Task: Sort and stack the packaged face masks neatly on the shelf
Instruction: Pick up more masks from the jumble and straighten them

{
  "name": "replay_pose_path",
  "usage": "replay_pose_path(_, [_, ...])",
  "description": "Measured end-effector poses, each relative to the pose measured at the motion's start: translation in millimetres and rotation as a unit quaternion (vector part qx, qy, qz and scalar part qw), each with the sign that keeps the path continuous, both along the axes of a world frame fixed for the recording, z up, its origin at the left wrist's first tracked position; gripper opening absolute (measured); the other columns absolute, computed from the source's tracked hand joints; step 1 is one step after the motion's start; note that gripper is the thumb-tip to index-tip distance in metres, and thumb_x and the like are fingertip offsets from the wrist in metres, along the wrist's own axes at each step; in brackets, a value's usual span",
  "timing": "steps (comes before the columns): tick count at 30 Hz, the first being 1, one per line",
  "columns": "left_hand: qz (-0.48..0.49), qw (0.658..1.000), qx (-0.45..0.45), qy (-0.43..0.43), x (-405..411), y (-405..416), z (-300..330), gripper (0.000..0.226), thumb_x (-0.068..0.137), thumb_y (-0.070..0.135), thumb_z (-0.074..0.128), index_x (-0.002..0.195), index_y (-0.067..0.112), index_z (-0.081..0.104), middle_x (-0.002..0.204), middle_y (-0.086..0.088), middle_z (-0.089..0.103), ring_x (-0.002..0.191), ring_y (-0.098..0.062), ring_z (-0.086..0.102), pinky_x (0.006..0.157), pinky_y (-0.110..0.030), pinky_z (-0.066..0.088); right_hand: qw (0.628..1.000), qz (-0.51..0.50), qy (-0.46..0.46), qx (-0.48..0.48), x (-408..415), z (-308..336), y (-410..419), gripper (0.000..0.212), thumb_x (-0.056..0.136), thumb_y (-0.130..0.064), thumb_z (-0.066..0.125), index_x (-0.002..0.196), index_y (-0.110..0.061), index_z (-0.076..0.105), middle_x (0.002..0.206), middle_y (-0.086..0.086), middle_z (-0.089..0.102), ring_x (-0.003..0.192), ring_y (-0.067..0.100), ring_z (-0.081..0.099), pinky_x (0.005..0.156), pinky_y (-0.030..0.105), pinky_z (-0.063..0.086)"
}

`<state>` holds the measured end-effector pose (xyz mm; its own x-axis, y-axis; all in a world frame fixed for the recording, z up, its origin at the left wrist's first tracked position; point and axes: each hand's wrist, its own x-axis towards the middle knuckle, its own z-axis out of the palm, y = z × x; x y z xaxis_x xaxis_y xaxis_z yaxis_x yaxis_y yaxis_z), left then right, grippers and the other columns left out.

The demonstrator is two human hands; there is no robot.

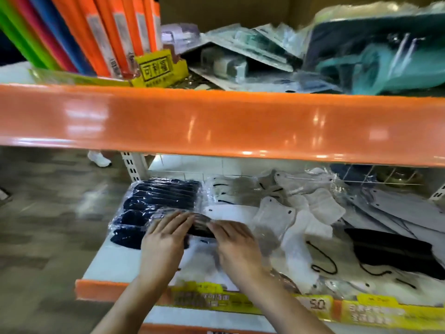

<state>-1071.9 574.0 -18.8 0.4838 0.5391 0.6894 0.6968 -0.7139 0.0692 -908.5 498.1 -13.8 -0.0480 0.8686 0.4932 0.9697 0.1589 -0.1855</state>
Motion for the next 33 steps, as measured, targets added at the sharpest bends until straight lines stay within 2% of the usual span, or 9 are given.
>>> replay_pose_path(3, [0.023,1.0,-0.014,-0.004,-30,11,-7,0.042,0.073,0.005,0.049,0.106,0.014,0.074,0.115,-0.001,0.069,0.108,-0.02,0.064,0.087,-0.035,0.045,1.0,0.018,0.004,0.011,-28,0,15,0.044,0.06,-0.014,0.062,0.103,-0.02,0.071,0.099,-0.005,0.07,0.088,0.015,0.066,0.081,0.025,0.053])
replay_pose_path(6, [0.038,0.999,-0.022,0.004,-54,19,-13,0.045,0.072,0.004,0.043,0.105,0.012,0.074,0.114,-0.003,0.069,0.106,-0.023,0.065,0.089,-0.033,0.041,0.999,0.027,0.001,-0.022,-51,-1,27,0.063,0.041,-0.016,0.084,0.103,-0.022,0.073,0.102,-0.008,0.071,0.09,0.012,0.067,0.082,0.025,0.053])
replay_pose_path(12, [0.069,0.993,-0.097,0.01,-79,29,-32,0.049,0.072,0.01,0.036,0.103,0.011,0.074,0.11,-0.004,0.071,0.105,-0.024,0.066,0.089,-0.032,0.04,0.997,0.009,0.014,-0.073,-75,-21,44,0.075,0.031,-0.015,0.087,0.104,-0.019,0.072,0.103,-0.005,0.071,0.092,0.012,0.068,0.086,0.031,0.053])
replay_pose_path(15, [0.091,0.987,-0.133,-0.015,-80,28,-40,0.047,0.075,0.014,0.034,0.098,0.01,0.076,0.105,-0.006,0.072,0.102,-0.027,0.067,0.087,-0.033,0.042,0.996,0.014,0.012,-0.087,-75,-38,43,0.068,0.044,-0.01,0.081,0.111,-0.018,0.069,0.11,-0.004,0.069,0.1,0.013,0.067,0.092,0.035,0.05])
replay_pose_path(18, [0.101,0.983,-0.146,-0.034,-80,29,-42,0.049,0.075,0.014,0.033,0.098,0.008,0.076,0.105,-0.007,0.072,0.103,-0.028,0.066,0.089,-0.032,0.039,0.997,0.013,0.007,-0.075,-74,-42,44,0.057,0.055,-0.018,0.079,0.111,-0.022,0.069,0.112,-0.009,0.067,0.103,0.008,0.064,0.094,0.03,0.049])
replay_pose_path(21, [0.115,0.982,-0.142,-0.048,-80,28,-40,0.048,0.074,0.013,0.033,0.096,0.006,0.075,0.104,-0.008,0.072,0.104,-0.028,0.066,0.088,-0.033,0.038,0.999,0.026,0.017,-0.033,-76,-39,44,0.048,0.065,-0.014,0.066,0.113,-0.02,0.066,0.111,-0.006,0.065,0.103,0.012,0.061,0.097,0.027,0.045])
replay_pose_path(25, [0.14,0.98,-0.134,-0.037,-80,24,-35,0.046,0.073,0.014,0.034,0.092,0.008,0.076,0.101,-0.006,0.073,0.104,-0.029,0.066,0.085,-0.034,0.036,0.998,0.067,-0.017,0.008,-76,-39,39,0.051,0.064,-0.008,0.069,0.114,-0.018,0.062,0.111,-0.003,0.062,0.104,0.015,0.056,0.098,0.026,0.035])
replay_pose_path(30, [0.184,0.963,-0.199,0.0,-78,20,-34,0.049,0.071,0.02,0.031,0.086,0.012,0.077,0.098,-0.004,0.073,0.097,-0.028,0.066,0.081,-0.036,0.037,0.998,0.052,-0.003,-0.018,-78,-42,41,0.032,0.08,-0.022,0.047,0.105,-0.022,0.066,0.104,-0.008,0.063,0.095,0.011,0.06,0.083,0.026,0.051])
replay_pose_path(33, [0.194,0.951,-0.24,0.02,-75,17,-30,0.052,0.071,0.024,0.029,0.089,0.013,0.077,0.102,-0.005,0.072,0.098,-0.027,0.066,0.081,-0.039,0.042,0.998,0.045,0.01,-0.049,-79,-44,42,0.034,0.087,-0.037,0.041,0.104,-0.028,0.068,0.108,-0.013,0.064,0.097,0.005,0.061,0.082,0.023,0.052])
